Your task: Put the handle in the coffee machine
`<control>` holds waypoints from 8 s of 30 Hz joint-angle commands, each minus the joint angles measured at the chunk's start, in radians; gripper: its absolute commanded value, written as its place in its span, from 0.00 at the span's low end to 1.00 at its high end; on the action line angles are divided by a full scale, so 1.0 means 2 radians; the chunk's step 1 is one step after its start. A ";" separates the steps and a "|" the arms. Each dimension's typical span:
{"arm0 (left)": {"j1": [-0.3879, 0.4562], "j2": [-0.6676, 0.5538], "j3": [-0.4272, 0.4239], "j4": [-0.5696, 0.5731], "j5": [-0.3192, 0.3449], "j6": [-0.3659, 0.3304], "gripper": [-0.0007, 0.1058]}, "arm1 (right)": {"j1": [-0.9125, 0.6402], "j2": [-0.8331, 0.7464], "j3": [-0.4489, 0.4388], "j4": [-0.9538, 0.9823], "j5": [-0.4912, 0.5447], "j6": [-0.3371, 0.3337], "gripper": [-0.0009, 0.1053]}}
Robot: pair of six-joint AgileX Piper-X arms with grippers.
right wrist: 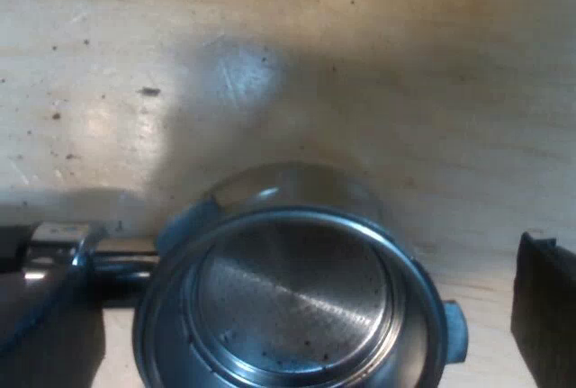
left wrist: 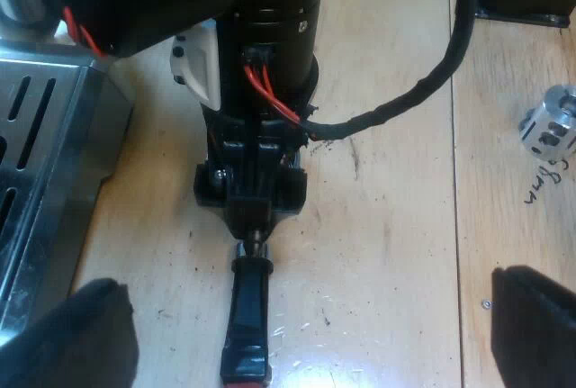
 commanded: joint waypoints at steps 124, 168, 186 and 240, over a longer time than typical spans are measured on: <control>-0.003 0.045 0.129 -0.130 -0.007 0.023 0.01 | -0.002 -0.102 -0.154 0.151 -0.019 -0.093 0.99; 0.311 -0.047 0.115 -0.051 0.069 0.028 0.01 | 0.363 -0.131 -0.020 -0.174 0.523 -0.001 0.68; 0.337 -0.018 0.117 -0.105 0.068 0.054 0.01 | 0.352 -0.078 -0.012 -0.235 0.580 -0.002 0.68; 0.336 0.177 0.064 -0.253 0.167 0.078 0.01 | 0.272 0.055 -0.012 -0.514 0.582 -0.127 0.49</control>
